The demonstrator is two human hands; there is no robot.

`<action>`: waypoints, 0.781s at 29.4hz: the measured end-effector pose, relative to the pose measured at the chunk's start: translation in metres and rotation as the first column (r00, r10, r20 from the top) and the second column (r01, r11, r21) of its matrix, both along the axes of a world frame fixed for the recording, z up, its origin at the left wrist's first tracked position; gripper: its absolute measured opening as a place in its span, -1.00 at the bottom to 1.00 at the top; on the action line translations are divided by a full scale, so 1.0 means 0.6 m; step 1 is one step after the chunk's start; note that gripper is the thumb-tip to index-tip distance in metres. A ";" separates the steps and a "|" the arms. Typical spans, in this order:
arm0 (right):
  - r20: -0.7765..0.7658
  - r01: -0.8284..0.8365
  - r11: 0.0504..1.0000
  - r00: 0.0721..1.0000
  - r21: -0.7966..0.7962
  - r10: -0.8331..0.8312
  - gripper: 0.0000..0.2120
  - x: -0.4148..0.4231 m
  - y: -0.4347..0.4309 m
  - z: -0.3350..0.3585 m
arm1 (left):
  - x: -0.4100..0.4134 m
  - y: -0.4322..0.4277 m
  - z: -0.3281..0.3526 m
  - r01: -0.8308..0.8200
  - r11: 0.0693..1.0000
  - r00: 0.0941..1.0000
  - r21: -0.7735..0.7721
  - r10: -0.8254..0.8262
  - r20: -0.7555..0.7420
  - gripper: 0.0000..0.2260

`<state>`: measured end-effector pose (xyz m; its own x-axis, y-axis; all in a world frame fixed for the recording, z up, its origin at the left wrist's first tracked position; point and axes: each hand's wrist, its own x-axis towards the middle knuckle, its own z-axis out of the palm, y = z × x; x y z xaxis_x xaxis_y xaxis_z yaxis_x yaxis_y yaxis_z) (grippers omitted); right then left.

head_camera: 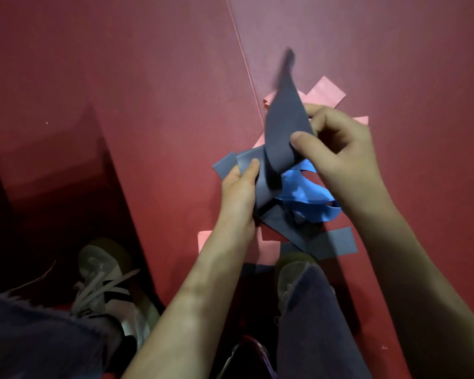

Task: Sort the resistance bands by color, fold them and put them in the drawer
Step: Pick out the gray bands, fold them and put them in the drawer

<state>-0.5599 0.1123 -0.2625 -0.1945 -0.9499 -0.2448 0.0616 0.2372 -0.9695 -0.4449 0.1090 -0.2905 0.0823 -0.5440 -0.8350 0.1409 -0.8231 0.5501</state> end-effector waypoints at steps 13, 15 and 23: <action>0.150 -0.316 0.838 0.949 0.444 0.278 -0.74 0.017 0.070 -0.034 | 0.008 -0.023 -0.011 -0.242 0.939 0.910 0.243 0.307 -0.278 -0.76; 0.211 -0.348 0.821 0.937 0.454 0.280 -0.76 0.015 0.068 -0.028 | 0.009 -0.020 -0.012 -0.249 0.934 0.902 0.255 0.320 -0.292 -0.71; 0.266 -0.481 0.742 0.877 0.467 0.401 -0.71 0.002 0.052 -0.021 | 0.022 -0.021 -0.018 -0.306 0.897 0.845 0.318 0.410 -0.342 -0.69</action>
<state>-0.5587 0.1436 -0.2749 0.2889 -0.6512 -0.7017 -0.0498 0.7218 -0.6903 -0.4317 0.0963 -0.3012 -0.1294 -0.3173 -0.9394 0.6118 -0.7712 0.1762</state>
